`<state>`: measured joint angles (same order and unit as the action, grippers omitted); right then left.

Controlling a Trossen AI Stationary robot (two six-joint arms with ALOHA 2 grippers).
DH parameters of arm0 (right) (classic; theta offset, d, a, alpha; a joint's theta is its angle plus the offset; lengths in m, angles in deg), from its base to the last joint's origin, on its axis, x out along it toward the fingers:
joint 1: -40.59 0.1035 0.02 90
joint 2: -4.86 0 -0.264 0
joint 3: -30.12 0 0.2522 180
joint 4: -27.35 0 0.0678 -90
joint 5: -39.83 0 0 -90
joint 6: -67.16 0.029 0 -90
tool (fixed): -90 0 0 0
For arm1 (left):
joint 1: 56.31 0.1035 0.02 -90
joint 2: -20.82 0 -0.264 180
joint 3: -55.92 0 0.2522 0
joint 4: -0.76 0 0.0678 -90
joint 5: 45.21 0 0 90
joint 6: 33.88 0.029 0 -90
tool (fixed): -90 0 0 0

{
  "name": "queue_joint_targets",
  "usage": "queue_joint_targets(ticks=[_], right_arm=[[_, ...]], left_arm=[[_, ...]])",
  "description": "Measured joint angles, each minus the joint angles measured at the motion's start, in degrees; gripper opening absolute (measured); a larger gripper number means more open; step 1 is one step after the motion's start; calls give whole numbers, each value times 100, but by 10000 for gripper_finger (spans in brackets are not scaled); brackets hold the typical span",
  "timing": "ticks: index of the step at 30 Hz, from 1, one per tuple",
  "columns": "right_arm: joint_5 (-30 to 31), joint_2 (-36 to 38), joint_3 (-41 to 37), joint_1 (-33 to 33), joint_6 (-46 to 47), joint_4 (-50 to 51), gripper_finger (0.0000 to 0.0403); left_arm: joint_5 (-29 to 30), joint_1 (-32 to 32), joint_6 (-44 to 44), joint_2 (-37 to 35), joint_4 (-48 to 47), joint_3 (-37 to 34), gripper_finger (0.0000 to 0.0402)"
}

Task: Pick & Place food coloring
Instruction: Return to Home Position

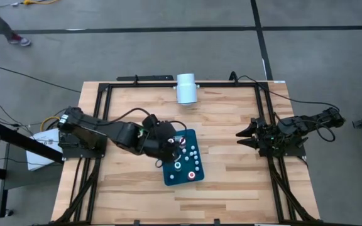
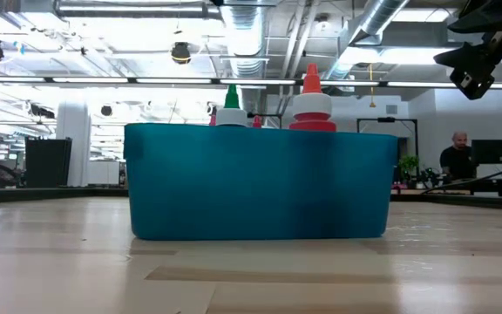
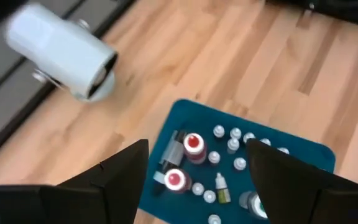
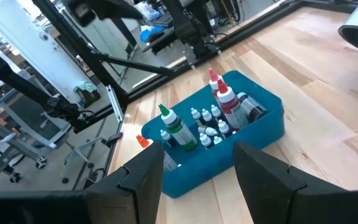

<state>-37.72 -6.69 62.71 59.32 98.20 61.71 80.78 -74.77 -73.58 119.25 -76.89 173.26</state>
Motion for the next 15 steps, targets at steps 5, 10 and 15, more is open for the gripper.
queue_joint_targets(ticks=[5, 10, 15], right_arm=[[0, 0, 0, -1, 0, 9, 182], [0, 0, 0, 1, -2, 13, 182], [1, 0, 0, -1, -4, 128, 182]], left_arm=[[520, -234, -248, 0, -323, 252, 262], [477, -370, -582, 0, -809, 364, 262], [554, -531, -590, -89, -935, 364, 262]])
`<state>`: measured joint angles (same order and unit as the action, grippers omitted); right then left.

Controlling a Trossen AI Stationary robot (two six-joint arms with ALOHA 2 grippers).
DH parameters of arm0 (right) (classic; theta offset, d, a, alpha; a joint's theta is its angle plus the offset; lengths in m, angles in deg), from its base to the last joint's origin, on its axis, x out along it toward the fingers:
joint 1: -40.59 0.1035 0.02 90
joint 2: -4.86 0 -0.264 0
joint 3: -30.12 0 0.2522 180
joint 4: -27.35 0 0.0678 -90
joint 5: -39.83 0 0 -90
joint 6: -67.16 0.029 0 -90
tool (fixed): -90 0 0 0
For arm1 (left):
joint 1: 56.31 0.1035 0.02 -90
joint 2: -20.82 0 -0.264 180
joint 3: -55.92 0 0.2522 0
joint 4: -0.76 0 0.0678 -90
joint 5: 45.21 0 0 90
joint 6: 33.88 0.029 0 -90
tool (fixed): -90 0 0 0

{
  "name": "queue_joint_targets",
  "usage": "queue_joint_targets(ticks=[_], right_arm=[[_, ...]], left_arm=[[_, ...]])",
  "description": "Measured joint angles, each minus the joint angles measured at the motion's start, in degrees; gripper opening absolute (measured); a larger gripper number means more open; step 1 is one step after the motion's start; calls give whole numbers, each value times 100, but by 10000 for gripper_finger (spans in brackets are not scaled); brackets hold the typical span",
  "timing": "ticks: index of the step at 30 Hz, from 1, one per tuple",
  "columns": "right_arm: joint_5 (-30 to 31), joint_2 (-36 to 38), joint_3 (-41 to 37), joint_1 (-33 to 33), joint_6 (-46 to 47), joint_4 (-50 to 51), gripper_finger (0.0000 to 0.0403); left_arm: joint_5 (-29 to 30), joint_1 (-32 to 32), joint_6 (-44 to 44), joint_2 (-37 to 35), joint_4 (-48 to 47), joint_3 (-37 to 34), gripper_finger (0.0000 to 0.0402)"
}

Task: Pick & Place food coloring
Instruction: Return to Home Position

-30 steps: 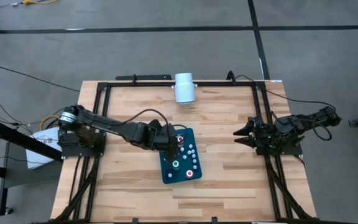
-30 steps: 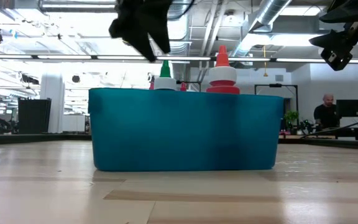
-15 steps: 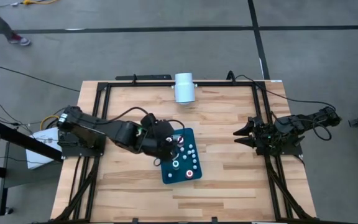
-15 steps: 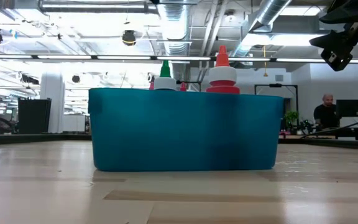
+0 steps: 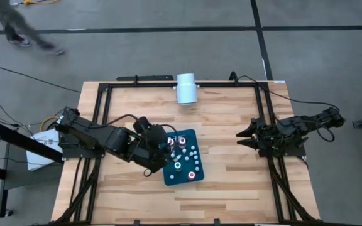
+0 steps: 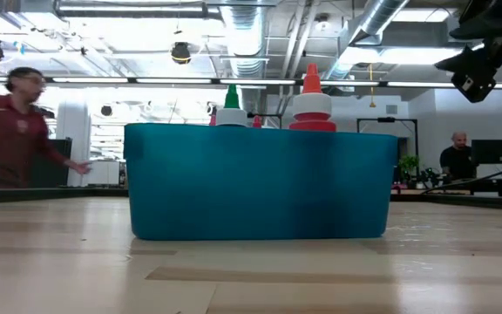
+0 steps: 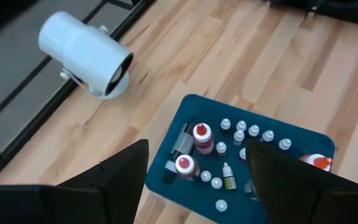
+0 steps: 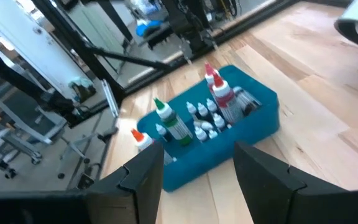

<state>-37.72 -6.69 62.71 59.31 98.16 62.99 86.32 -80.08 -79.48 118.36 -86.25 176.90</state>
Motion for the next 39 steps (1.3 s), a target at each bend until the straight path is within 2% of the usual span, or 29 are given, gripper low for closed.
queue_joint_targets(ticks=[7, 17, 23, 28, 32, 39], right_arm=[[3, -2, 0, 0, 58, 470, 182], [-69, 0, 0, 0, 150, 250, 182], [-506, 0, 0, 2, -248, 83, 182], [-645, 0, 0, 0, -415, -207, 182], [-650, 0, 0, 0, -450, -200, 182], [-652, 0, 0, 0, -462, -177, 182]], left_arm=[[324, -125, 44, -362, -66, 0, 262], [526, -231, 189, -663, -185, -55, 262], [547, -251, 163, -663, -291, -61, 262], [645, -263, 185, -663, -275, -61, 262], [648, -291, 539, -658, 149, -61, 262], [251, -251, 1638, -543, 1224, -64, 262]])
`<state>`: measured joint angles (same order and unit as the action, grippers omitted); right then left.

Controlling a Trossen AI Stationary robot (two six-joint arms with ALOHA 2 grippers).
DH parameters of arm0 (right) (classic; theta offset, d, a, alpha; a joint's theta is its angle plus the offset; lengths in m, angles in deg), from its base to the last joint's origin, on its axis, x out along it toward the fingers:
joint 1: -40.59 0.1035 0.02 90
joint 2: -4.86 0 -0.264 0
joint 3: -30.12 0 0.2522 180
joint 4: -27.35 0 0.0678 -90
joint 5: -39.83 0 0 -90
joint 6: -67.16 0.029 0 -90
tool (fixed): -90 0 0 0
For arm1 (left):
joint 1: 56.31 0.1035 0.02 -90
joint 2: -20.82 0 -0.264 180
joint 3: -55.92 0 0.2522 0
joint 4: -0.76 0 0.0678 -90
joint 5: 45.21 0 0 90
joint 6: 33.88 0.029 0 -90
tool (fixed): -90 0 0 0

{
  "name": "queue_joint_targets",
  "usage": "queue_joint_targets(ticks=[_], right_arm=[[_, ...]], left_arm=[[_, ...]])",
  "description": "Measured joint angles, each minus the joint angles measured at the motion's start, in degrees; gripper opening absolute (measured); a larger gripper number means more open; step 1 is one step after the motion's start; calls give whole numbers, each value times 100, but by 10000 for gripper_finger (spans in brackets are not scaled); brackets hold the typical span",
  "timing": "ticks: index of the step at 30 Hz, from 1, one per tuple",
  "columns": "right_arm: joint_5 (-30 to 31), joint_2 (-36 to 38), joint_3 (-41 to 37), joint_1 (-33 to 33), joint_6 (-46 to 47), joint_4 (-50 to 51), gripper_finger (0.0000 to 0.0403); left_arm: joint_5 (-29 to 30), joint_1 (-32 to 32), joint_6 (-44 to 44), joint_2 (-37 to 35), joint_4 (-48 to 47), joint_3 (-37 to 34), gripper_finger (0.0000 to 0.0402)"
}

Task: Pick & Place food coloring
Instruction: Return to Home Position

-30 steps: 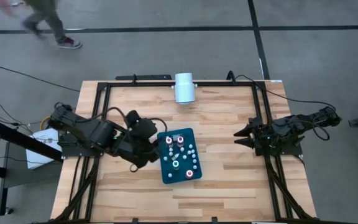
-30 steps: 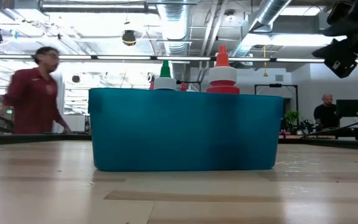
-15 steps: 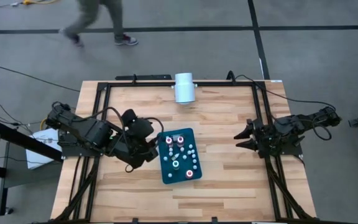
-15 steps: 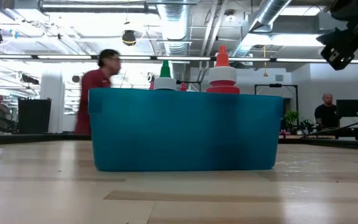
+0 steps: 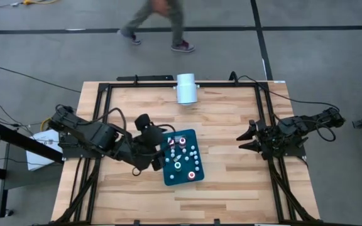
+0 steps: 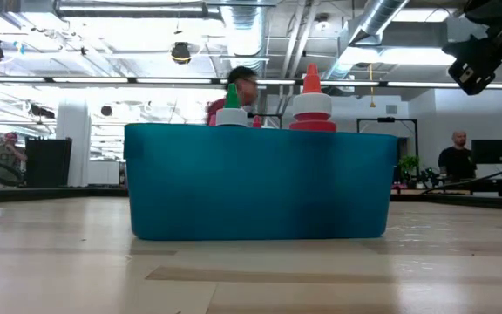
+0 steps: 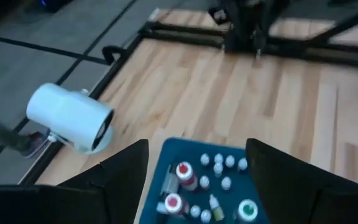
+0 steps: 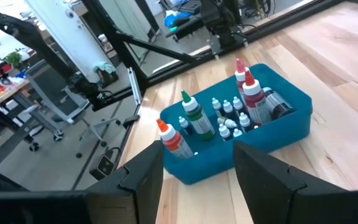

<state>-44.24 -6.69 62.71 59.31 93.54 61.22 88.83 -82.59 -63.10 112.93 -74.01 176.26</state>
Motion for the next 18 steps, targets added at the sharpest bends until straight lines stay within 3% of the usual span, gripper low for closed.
queue_joint_targets(ticks=[6, 18], right_arm=[[0, 8, 0, 1, -10, 45, 182], [-281, 5, 0, 0, -95, 40, 182]], left_arm=[[-102, 76, 117, 261, 176, -116, 262], [-868, 367, 683, 218, 3250, -2052, 263]])
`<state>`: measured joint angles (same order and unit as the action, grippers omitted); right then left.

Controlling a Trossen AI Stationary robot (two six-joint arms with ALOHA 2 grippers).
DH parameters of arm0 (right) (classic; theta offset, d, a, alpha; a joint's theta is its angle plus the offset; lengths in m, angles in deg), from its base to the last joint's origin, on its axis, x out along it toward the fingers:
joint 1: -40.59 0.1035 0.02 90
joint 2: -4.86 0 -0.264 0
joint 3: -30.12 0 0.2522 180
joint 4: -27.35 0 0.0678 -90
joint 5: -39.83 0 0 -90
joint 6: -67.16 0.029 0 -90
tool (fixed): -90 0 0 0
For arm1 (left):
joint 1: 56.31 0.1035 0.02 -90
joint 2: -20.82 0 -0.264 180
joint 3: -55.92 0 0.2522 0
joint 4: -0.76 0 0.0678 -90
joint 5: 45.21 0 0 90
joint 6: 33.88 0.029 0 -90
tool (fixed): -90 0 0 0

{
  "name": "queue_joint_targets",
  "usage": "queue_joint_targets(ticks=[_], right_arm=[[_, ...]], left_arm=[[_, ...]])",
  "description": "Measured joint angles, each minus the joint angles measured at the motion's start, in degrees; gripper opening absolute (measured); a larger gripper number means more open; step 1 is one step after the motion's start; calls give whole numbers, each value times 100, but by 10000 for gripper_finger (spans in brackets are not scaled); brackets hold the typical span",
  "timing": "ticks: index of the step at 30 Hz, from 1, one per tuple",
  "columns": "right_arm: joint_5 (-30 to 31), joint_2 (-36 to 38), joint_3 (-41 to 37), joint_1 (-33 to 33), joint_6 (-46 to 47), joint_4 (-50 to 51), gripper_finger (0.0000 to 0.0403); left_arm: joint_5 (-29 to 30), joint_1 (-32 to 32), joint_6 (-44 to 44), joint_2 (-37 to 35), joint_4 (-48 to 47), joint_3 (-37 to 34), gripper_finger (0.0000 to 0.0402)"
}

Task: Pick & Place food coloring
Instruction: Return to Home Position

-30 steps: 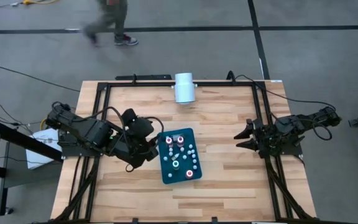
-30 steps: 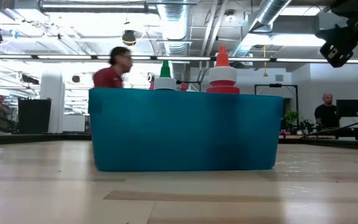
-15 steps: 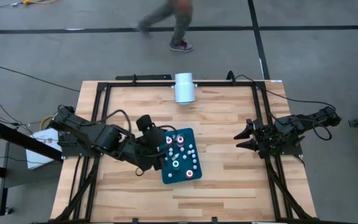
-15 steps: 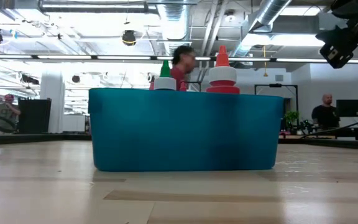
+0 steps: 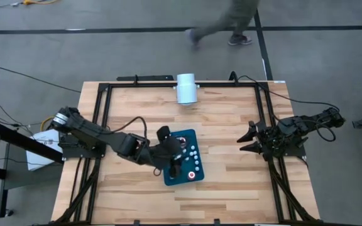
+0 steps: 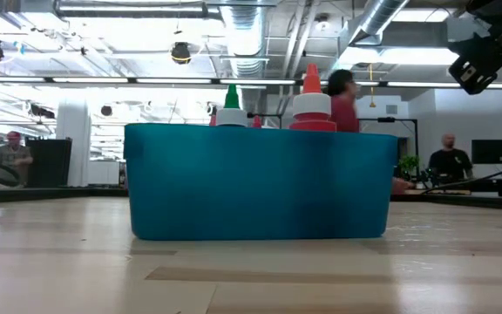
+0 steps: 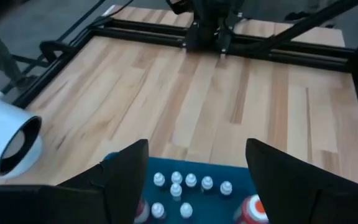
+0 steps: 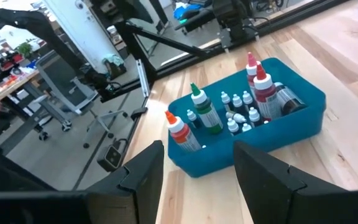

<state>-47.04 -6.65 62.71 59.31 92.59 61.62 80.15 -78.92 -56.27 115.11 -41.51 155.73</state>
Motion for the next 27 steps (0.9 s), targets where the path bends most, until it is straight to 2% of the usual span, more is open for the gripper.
queue_joint_targets(ticks=[6, 13, 27], right_arm=[[-30, 2, 0, 0, 6, 0, 182], [-41, 1, 0, 1, 4, 0, 182], [-21, 2, 0, 2, 2, -2, 182]], left_arm=[[-471, 404, 234, -296, 805, -776, 263], [-849, 834, 395, -1151, 1329, -1688, 263], [-470, 885, 301, -3898, 1243, -3476, 263]])
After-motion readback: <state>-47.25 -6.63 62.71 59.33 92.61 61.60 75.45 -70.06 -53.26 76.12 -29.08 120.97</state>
